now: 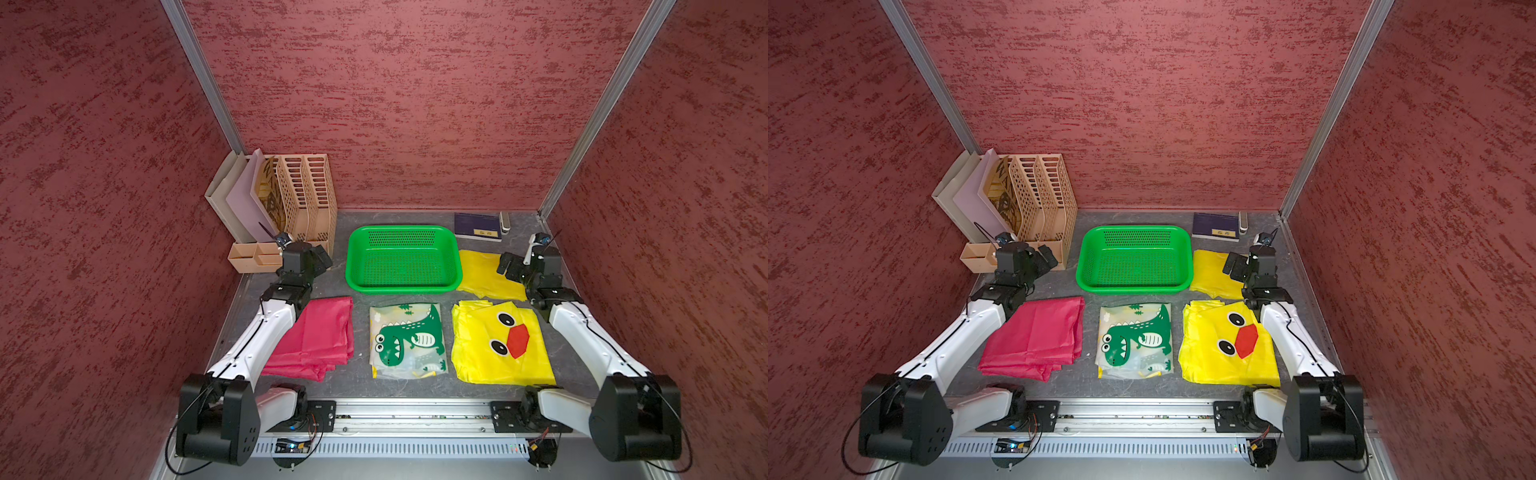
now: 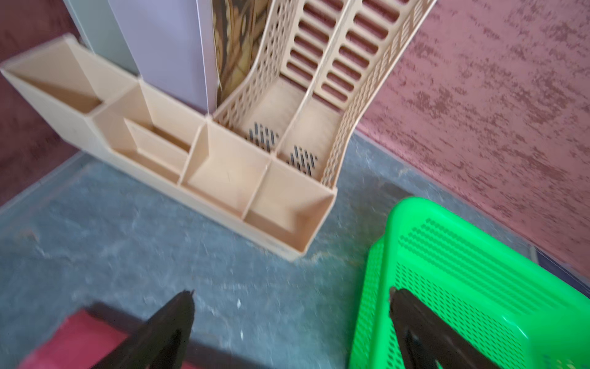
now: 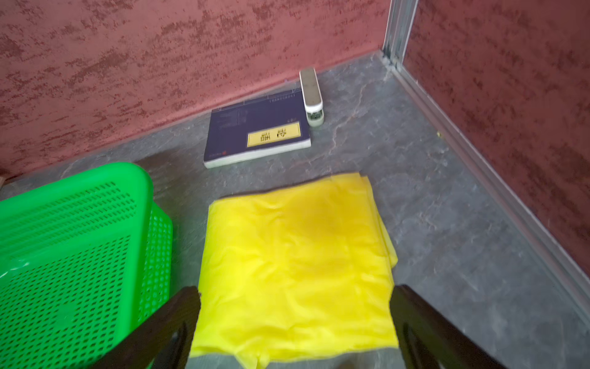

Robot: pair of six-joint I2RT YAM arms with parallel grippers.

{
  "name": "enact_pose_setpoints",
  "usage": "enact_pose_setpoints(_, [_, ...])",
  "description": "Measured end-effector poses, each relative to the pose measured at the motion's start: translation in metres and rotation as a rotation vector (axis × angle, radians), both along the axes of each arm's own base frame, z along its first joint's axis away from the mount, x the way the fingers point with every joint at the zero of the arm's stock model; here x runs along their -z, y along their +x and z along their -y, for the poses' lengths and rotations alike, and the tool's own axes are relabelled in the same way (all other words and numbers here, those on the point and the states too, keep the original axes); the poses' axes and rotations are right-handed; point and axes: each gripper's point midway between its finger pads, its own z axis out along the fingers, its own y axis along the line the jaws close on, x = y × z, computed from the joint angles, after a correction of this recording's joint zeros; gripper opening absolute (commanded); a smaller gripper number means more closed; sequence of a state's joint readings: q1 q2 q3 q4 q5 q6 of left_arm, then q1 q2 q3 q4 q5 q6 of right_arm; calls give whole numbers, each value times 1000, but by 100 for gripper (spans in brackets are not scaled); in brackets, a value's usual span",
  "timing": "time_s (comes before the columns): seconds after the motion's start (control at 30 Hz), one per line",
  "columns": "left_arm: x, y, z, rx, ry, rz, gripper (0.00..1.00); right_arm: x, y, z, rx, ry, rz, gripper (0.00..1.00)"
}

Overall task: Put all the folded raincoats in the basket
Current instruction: Pick up the raincoat from the center of the board.

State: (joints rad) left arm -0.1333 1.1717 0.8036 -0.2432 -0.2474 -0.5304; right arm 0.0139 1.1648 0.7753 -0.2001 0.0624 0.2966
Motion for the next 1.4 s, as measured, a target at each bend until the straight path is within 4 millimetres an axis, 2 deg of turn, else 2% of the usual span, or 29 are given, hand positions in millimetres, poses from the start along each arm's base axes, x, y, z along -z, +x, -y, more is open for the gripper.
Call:
enact_pose_setpoints(0.07, [9,-13,20,42,-47,-58,100,-1,-14,-10,-24,60,-30,90])
enact_pose_setpoints(0.27, [33,-50,81,216,-121,-216,100,-5,-52,-54,-164,210,-98,89])
enact_pose_setpoints(0.43, [43,-73,122,365,-184,-293,100,-10,-79,-95,-308,294,-137,86])
enact_pose_setpoints(0.57, [56,-92,147,475,-244,-350,100,3,-101,-124,-405,342,-204,81])
enact_pose_setpoints(0.73, [78,-119,163,562,-283,-429,100,31,-128,-154,-486,381,-323,77])
enact_pose_setpoints(0.93, [81,-138,181,644,-325,-453,100,53,-154,-187,-569,385,-436,76])
enact_pose_setpoints(1.1, [87,-152,197,694,-344,-471,100,75,-165,-213,-622,353,-519,76])
enact_pose_setpoints(1.23, [92,-161,205,717,-347,-488,100,97,-170,-223,-626,308,-580,76])
enact_pose_setpoints(1.4, [103,-164,202,690,-356,-509,100,115,-171,-225,-603,261,-621,77])
